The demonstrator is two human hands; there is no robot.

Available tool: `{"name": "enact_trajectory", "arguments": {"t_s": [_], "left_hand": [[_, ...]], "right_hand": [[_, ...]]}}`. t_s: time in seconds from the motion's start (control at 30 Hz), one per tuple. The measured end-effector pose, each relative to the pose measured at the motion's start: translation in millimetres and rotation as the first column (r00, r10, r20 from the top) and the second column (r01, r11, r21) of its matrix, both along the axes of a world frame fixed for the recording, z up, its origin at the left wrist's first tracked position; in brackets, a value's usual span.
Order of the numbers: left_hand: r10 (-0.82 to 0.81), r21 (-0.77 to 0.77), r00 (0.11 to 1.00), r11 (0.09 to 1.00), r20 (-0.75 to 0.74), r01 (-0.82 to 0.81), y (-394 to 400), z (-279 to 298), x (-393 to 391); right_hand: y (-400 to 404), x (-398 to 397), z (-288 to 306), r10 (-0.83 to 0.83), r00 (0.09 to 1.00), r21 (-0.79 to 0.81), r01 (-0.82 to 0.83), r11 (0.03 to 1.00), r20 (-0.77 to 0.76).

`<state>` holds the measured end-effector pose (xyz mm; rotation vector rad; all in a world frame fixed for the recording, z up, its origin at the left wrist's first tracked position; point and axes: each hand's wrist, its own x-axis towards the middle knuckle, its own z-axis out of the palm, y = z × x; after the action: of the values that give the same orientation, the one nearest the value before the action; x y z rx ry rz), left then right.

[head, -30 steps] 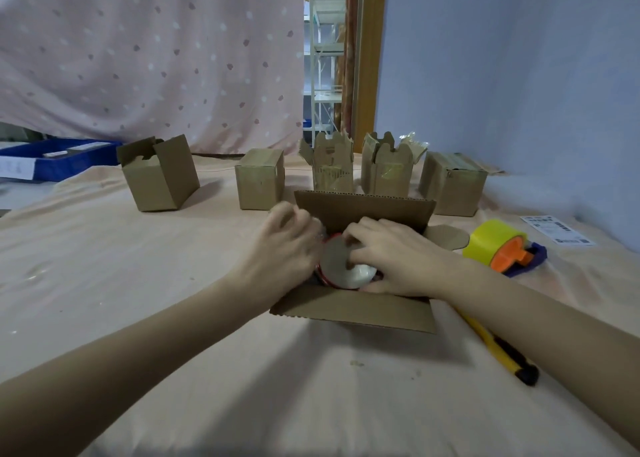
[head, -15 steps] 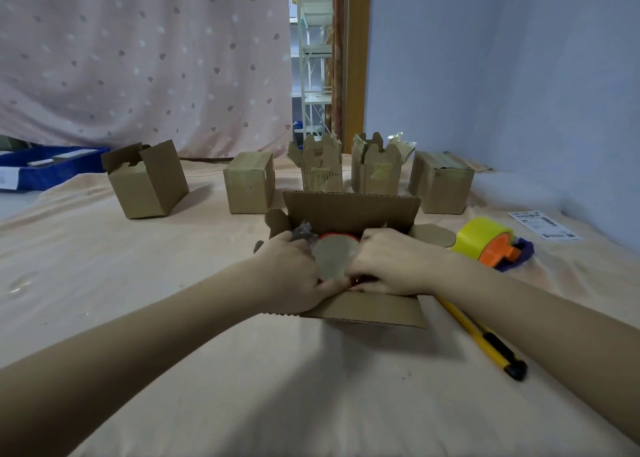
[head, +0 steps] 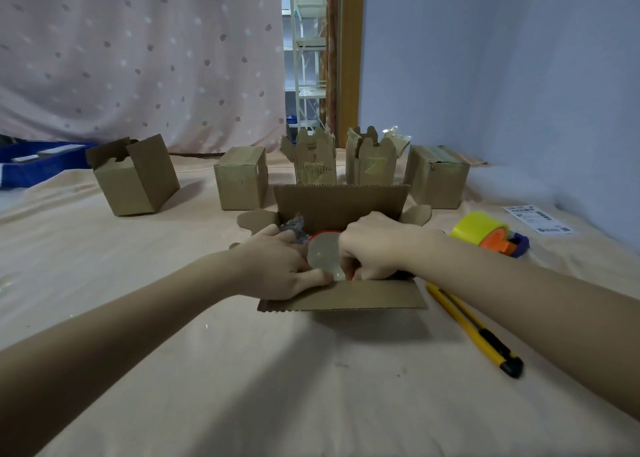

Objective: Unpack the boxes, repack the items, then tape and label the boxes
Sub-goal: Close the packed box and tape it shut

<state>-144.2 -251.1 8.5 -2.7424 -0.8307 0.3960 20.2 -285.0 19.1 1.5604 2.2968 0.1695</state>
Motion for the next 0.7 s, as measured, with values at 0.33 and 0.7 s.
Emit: {"name": "enact_trajectory", "arguments": {"t_s": [0.33, 0.7], "left_hand": [[0.162, -0.133, 0.788, 0.986, 0.595, -0.103, 11, 44, -11], [0.080, 0.355, 0.996, 0.931, 0.029, -0.085, 49, 26, 36]], "right_hand": [[20, -3, 6, -0.070, 0.995, -0.097, 0.077, 0.992, 0.073], [19, 18, 27, -0.268, 0.859, -0.313, 0.135, 0.940, -0.436]]}}
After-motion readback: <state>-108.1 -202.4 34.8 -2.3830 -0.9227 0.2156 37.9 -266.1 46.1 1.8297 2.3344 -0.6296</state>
